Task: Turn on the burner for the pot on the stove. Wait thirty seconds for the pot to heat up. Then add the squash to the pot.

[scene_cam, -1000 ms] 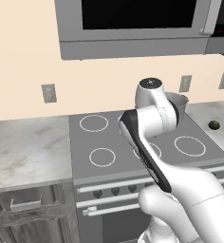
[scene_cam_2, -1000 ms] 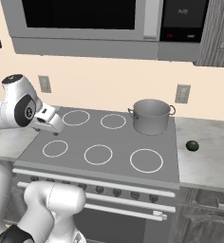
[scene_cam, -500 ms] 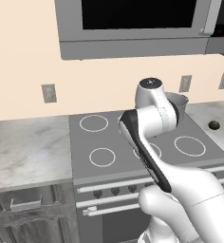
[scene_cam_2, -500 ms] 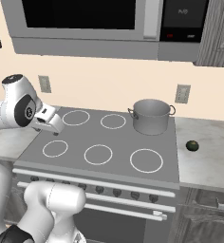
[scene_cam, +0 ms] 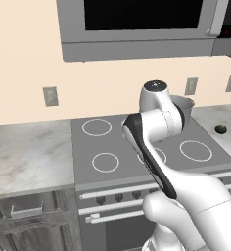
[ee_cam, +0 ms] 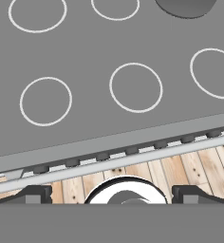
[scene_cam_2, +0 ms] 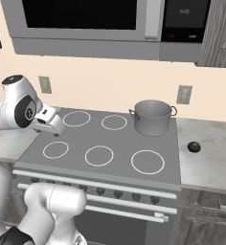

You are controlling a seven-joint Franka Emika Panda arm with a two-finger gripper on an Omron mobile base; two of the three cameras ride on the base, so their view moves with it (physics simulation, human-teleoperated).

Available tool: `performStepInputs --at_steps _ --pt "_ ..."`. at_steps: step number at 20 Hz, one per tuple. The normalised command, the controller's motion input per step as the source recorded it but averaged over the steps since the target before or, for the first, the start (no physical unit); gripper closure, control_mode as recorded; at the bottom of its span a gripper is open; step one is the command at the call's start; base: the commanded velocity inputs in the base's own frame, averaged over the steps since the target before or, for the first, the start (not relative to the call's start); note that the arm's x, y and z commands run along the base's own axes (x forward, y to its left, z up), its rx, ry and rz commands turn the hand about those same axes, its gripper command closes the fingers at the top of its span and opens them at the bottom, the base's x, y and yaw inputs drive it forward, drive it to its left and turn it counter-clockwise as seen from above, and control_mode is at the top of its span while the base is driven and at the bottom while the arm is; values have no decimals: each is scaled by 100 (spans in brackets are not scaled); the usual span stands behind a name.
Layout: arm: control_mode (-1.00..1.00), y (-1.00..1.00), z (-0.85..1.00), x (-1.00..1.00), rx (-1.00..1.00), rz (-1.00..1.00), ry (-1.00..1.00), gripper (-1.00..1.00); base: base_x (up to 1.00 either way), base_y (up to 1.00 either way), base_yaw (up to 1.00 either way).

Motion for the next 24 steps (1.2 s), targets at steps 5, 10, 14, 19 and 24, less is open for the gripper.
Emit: performStepInputs --at_steps 5,10,14,19,24 --pt "-100 0 0 0 0 0 0 -100 0 0 0" --pt "-100 0 0 0 0 -3 -1 -100 0 0 0" --pt "-100 -37 4 0 0 -11 -9 -100 0 0 0" --pt "-100 -100 45 0 2 0 -18 -100 0 0 0" --pt "-100 -100 41 0 9 1 -11 -100 0 0 0"
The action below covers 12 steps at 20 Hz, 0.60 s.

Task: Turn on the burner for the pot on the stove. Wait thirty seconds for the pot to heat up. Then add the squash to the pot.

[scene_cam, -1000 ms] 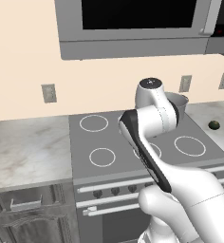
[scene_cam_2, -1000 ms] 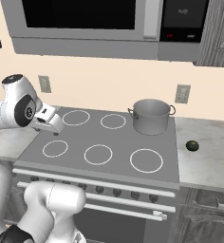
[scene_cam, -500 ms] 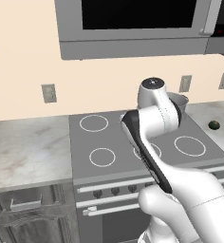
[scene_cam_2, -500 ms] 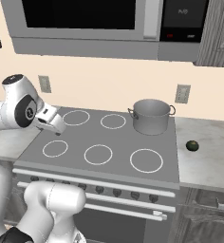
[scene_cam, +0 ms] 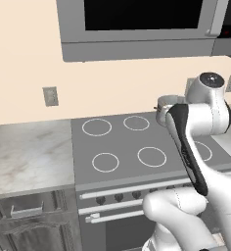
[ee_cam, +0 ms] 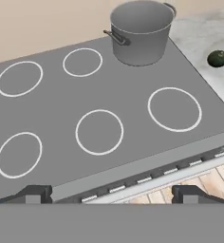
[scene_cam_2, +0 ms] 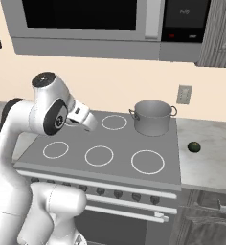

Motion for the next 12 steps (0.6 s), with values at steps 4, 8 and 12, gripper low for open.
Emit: performStepInputs --at_steps 4,8,12 --pt "-100 -100 7 0 11 5 -2 -100 0 0 0" --pt "-100 -100 -24 0 9 4 0 -100 0 0 0" --pt "-100 -100 -69 0 6 0 0 -100 0 0 0"
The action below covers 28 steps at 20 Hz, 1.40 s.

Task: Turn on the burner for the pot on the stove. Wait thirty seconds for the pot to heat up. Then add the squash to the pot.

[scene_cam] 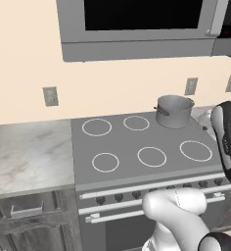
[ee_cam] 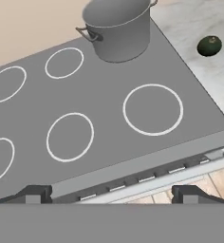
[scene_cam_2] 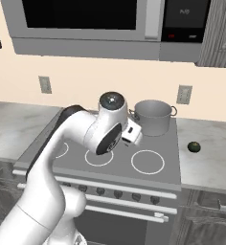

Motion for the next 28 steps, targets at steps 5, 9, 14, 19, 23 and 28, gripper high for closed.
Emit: performStepInputs --at_steps 5,9,14,19,23,28 --pt "-100 -96 -48 5 0 0 2 -100 0 0 0" --pt "-100 -77 -6 43 -3 0 9 -100 0 0 0" --pt "-100 -53 4 58 -3 0 28 -100 0 0 0" --pt "-100 -46 -9 63 -1 0 29 -100 0 0 0" --pt "-100 -38 -40 51 0 0 2 -100 0 0 0" --pt "-100 -39 -32 47 2 0 0 -100 0 0 0"
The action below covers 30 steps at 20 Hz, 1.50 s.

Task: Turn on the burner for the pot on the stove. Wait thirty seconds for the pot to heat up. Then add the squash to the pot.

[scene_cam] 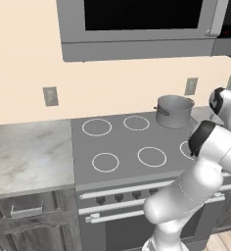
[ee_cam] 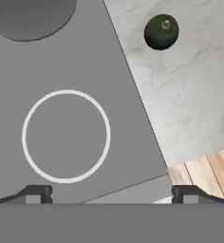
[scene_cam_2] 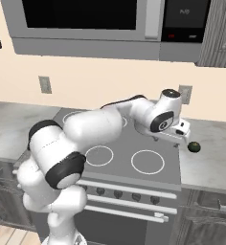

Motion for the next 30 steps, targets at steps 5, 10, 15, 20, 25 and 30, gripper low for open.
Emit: performStepInputs --at_steps 5,10,15,20,25,30 --pt "-100 -46 -25 56 0 0 0 -100 0 0 0" --pt "-100 -56 -11 59 0 0 4 -100 0 0 0" --pt "-100 -59 -33 34 0 0 0 -100 0 0 0" --pt "-100 -49 -15 40 2 0 0 -100 0 0 0" --pt "-100 -13 -1 59 1 0 0 -100 0 0 0" --pt "-100 0 -16 34 0 0 0 -100 0 0 0"
